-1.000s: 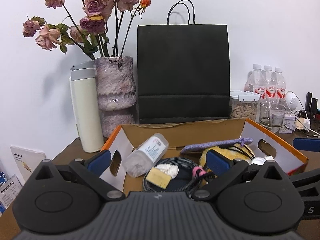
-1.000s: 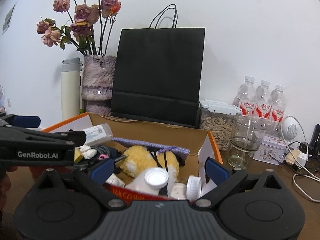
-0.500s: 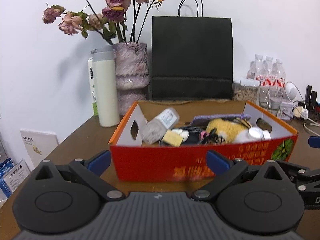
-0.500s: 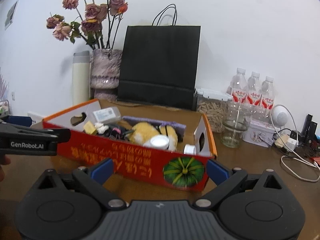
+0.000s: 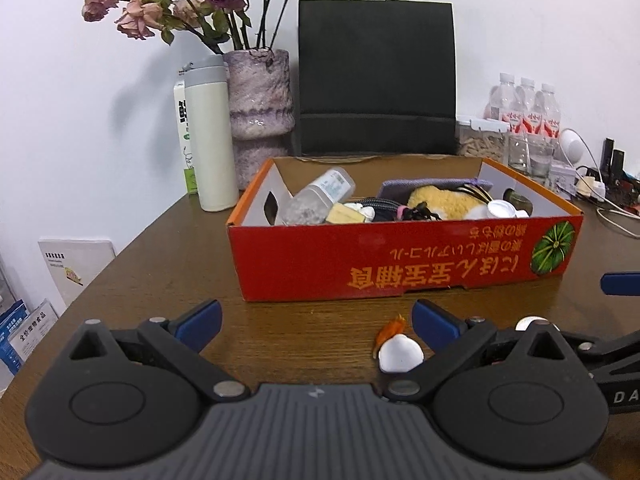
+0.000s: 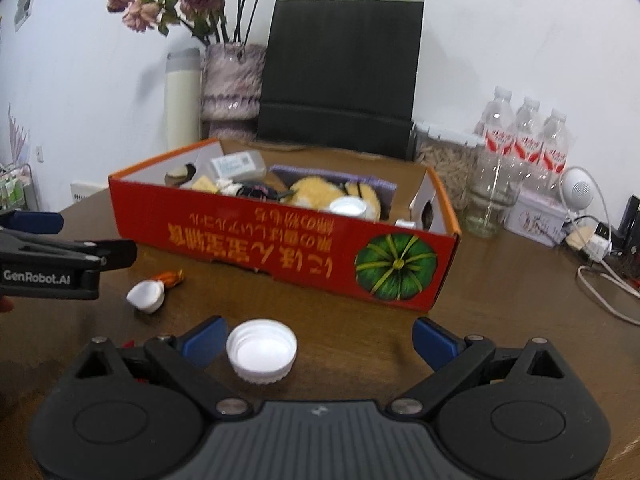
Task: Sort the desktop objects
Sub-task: 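Withdraw both grippers from the box toward the remaining table items, then grasp the white egg-shaped item with the left gripper while the right grasps the large white cap, then carry the egg-shaped item and white cap over the box with both grippers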
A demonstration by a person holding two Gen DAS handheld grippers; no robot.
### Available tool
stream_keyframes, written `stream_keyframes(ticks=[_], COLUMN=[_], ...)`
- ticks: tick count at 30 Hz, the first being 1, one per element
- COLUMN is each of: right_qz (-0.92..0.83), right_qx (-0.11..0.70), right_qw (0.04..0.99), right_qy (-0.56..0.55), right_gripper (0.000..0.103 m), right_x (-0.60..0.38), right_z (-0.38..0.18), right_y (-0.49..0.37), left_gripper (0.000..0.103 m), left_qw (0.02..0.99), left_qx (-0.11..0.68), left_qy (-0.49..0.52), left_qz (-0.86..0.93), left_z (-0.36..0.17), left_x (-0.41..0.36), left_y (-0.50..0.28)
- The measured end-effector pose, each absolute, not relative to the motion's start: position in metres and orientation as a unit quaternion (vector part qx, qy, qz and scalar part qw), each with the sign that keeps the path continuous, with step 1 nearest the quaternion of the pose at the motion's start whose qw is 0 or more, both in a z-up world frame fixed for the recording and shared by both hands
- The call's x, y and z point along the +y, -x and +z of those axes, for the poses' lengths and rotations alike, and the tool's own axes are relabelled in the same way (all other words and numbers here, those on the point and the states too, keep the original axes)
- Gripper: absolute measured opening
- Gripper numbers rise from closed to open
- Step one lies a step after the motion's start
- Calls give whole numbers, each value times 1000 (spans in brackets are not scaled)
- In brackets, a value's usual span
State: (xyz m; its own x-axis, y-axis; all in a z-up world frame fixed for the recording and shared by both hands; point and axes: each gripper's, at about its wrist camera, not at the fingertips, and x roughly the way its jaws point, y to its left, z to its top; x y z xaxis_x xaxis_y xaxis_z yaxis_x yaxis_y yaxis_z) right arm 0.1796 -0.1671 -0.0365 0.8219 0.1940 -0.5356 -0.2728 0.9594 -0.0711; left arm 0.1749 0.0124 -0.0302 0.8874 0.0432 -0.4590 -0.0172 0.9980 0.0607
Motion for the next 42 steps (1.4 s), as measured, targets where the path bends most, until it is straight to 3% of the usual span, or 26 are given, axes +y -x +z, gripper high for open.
stream_keyframes(ticks=[6, 9, 10, 11, 13, 27, 29, 33, 35, 38, 39, 40, 42], right_qz=[130, 135, 149, 159, 162, 128, 128, 127, 127, 126, 126, 126, 126], right_qx=[301, 314, 312, 312, 312, 313, 314, 314, 314, 314, 314, 314, 314], right_qw=[942, 936, 936, 935, 934, 940, 940, 940, 940, 940, 940, 940, 940], right_qy=[79, 80, 71, 63, 59, 35, 35, 35, 36, 36, 36, 36, 38], right_gripper=[99, 89, 74, 42, 39, 39, 39, 39, 39, 39, 39, 39, 39], right_x=[-160, -156, -157, -158, -158, -181, -183, -184, -184, -184, -184, -184, -183], right_z=[-42, -45, -44, -43, -42, -42, -43, -44, -44, -44, -44, -44, -44], right_y=[-188, -192, -192, -191, -190, -198, -199, -199, -200, -200, -200, -200, -200], left_gripper=[103, 103, 103, 103, 103, 103, 98, 69, 64, 44, 33, 28, 28], left_qw=[968, 966, 966, 966, 966, 956, 953, 946, 946, 947, 947, 948, 948], left_qx=[251, 257, 258, 258, 259, 291, 298, 322, 323, 319, 318, 316, 315], left_qy=[-23, -22, -22, -22, -23, -45, -38, -26, -22, -20, -19, -17, -15], left_qz=[17, 17, 16, 16, 16, -17, -22, -28, -36, -39, -40, -40, -39], left_z=[-33, -35, -35, -35, -35, -44, -45, -49, -50, -49, -49, -49, -49], left_x=[13, 13, 13, 13, 13, -8, -9, -11, -11, -11, -11, -11, -11], left_y=[-179, -180, -181, -181, -180, -187, -190, -199, -198, -195, -194, -193, -192])
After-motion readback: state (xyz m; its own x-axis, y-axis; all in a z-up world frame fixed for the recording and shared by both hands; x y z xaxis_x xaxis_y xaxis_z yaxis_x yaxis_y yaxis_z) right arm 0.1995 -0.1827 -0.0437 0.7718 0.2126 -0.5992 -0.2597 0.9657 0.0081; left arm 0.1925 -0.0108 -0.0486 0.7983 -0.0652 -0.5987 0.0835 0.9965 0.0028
